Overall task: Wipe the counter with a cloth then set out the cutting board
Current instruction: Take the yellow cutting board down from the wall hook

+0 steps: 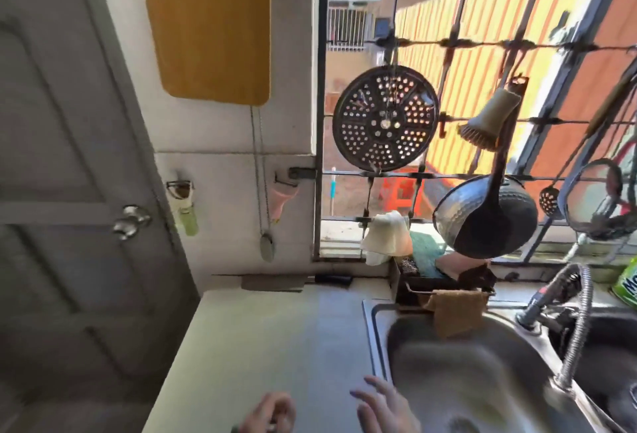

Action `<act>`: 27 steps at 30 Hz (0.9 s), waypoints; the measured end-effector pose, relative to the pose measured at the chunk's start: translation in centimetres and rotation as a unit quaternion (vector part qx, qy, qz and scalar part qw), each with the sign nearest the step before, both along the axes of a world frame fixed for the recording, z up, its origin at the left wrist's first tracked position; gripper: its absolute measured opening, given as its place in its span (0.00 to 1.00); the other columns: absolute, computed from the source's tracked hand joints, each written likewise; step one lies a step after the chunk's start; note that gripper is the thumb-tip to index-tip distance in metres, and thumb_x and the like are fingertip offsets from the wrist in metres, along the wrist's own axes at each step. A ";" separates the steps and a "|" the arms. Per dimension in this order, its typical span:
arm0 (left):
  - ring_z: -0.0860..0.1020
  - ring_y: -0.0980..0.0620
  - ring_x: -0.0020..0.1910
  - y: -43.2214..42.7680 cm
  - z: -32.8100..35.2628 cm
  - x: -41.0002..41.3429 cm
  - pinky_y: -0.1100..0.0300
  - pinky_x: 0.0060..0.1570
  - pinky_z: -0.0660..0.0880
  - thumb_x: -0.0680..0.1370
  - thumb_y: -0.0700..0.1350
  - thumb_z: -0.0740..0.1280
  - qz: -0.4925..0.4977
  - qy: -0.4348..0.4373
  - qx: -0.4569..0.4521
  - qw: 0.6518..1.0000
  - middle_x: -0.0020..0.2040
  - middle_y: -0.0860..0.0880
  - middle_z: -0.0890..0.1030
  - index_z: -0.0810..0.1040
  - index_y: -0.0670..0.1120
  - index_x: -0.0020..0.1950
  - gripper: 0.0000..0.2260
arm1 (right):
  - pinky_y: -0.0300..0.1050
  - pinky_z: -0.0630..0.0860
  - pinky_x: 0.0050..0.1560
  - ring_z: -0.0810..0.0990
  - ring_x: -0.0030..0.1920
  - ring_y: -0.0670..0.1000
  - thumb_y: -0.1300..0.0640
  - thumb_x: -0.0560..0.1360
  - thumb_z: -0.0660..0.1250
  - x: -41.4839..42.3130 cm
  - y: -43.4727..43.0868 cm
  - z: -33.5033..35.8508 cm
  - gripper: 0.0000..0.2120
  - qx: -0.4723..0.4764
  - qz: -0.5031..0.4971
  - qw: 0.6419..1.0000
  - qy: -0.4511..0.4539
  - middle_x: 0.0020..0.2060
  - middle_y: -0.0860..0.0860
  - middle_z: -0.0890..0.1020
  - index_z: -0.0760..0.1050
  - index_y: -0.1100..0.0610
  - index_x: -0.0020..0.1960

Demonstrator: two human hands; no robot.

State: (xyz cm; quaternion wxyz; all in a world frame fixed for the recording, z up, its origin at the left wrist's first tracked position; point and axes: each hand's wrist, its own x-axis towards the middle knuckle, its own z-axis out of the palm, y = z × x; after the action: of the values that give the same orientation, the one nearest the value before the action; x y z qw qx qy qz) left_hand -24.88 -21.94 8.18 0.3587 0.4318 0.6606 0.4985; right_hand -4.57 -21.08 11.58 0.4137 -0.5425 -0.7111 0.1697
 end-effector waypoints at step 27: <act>0.76 0.42 0.60 12.0 36.4 -17.0 0.53 0.58 0.71 0.79 0.60 0.60 0.094 0.312 0.179 0.928 0.63 0.42 0.78 0.77 0.45 0.61 0.21 | 0.50 0.77 0.38 0.78 0.44 0.56 0.52 0.80 0.64 -19.8 17.3 29.6 0.12 -0.188 0.145 0.941 0.240 0.55 0.63 0.78 0.74 0.59 0.57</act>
State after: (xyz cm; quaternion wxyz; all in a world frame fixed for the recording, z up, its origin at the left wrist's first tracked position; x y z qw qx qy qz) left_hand -41.84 -9.96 44.55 0.0027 0.5583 0.6765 0.4804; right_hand -24.38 -3.82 41.22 0.4331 -0.4448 -0.6168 0.4840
